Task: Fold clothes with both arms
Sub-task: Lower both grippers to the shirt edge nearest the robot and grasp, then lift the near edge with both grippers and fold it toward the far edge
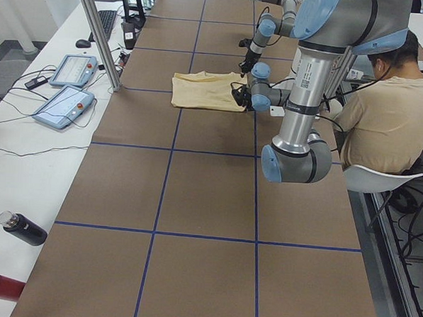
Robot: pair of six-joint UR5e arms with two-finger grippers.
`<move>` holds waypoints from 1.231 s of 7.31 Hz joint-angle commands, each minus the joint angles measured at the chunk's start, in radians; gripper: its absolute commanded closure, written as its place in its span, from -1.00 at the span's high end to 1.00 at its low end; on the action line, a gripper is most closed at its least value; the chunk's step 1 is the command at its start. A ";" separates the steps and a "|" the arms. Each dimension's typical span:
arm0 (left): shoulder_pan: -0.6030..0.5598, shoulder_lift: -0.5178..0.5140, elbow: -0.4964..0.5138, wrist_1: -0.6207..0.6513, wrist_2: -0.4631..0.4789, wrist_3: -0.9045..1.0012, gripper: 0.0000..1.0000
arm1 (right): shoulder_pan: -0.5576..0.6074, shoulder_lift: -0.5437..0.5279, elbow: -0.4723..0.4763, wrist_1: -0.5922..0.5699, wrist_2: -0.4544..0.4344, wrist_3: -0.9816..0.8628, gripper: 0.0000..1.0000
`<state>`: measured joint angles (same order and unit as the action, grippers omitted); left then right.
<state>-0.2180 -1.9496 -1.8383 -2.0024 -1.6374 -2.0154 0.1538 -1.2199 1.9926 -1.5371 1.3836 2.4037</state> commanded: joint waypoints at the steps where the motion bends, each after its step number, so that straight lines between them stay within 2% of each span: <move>1: -0.001 0.006 -0.010 0.001 -0.005 0.001 -1.00 | 0.001 -0.006 0.000 0.000 0.000 0.000 -1.00; 2: -0.001 0.011 -0.021 0.001 -0.009 0.001 -1.00 | 0.001 -0.012 0.000 0.000 0.002 -0.003 -1.00; 3: 0.000 0.015 -0.089 0.013 -0.010 -0.002 -1.00 | 0.001 -0.016 0.006 0.000 0.003 -0.003 -1.00; 4: 0.006 0.053 -0.167 0.014 -0.063 -0.059 -1.00 | 0.003 -0.033 0.059 -0.006 0.005 -0.003 -1.00; 5: 0.020 0.057 -0.203 0.014 -0.082 -0.147 -1.00 | -0.020 -0.093 0.152 -0.012 0.017 0.000 -1.00; 7: 0.023 0.055 -0.252 0.017 -0.096 -0.189 -1.00 | -0.031 -0.166 0.304 -0.014 0.095 0.009 -1.00; 8: 0.022 0.051 -0.304 0.049 -0.122 -0.187 -1.00 | -0.014 -0.170 0.372 -0.014 0.122 0.017 -1.00; 9: -0.018 0.046 -0.320 0.080 -0.157 -0.174 -1.00 | 0.065 -0.146 0.368 -0.029 0.191 0.014 -1.00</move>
<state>-0.2059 -1.8987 -2.1254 -1.9559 -1.7584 -2.1955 0.1537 -1.3760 2.3278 -1.5542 1.5067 2.4163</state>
